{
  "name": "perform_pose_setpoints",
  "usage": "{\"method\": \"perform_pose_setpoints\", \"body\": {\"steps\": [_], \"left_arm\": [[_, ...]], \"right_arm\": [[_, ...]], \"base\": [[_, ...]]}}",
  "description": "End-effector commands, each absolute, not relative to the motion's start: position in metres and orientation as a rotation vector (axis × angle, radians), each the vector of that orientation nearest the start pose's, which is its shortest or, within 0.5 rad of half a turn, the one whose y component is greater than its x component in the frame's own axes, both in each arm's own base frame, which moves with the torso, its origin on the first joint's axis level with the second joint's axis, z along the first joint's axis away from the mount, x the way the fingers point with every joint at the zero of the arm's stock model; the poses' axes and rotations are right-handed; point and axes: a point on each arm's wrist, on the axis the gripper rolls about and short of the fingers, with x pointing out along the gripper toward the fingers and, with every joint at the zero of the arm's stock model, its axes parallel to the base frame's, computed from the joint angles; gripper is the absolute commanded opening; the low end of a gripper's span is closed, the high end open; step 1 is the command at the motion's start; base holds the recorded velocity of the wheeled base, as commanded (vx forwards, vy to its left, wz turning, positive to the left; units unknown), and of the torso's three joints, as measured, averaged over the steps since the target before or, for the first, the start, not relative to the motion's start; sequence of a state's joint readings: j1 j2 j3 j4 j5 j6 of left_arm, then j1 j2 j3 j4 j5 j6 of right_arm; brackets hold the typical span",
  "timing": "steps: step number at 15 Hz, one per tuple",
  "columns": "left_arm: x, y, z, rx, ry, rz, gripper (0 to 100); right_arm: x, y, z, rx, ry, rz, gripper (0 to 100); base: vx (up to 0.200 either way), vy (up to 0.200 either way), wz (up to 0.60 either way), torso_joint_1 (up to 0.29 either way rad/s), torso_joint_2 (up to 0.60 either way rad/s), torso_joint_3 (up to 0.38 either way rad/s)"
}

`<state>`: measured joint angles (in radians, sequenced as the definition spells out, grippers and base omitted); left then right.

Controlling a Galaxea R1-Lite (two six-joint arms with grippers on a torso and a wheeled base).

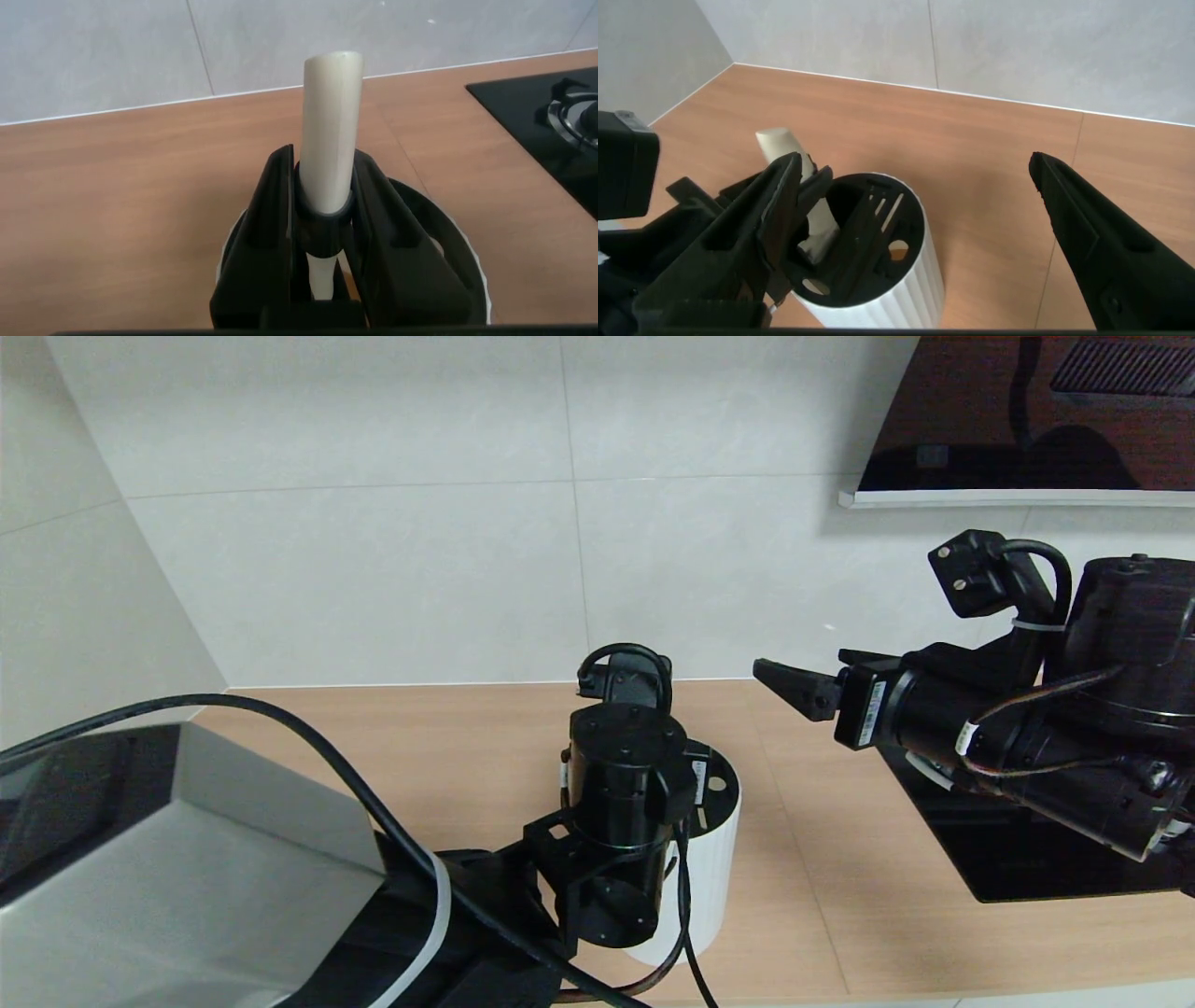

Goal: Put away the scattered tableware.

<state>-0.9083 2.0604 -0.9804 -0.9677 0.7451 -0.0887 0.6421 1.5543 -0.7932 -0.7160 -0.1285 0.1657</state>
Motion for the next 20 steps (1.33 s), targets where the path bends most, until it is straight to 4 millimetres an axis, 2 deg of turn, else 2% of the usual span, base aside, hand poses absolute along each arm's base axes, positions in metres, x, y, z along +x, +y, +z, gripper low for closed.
{"method": "perform_pose_setpoints", "body": {"steps": [1,8,9,18,20], "left_arm": [[0.249,-0.295,0.136,-0.006,0.083,-0.159,0],[0.249,-0.294,0.135,-0.004,0.085,-0.159,0],[0.249,-0.294,0.135,-0.005,0.084,-0.159,100],[0.247,-0.292,0.141,-0.015,0.075,-0.159,100],[0.244,-0.288,0.151,-0.033,0.058,-0.160,100]], "right_arm": [[0.222,0.163,0.230,0.145,0.084,0.509,100],[0.222,0.163,0.230,0.146,0.083,0.509,100],[0.222,0.163,0.230,0.146,0.083,0.509,100],[0.222,0.163,0.230,0.146,0.083,0.509,100],[0.222,0.162,0.230,0.146,0.083,0.509,100]], "base": [[0.000,0.000,0.00,0.000,0.00,0.000],[0.000,0.000,0.00,0.000,0.00,0.000],[0.000,0.000,0.00,0.000,0.00,0.000],[0.000,0.000,0.00,0.000,0.00,0.000],[0.000,0.000,0.00,0.000,0.00,0.000]]}}
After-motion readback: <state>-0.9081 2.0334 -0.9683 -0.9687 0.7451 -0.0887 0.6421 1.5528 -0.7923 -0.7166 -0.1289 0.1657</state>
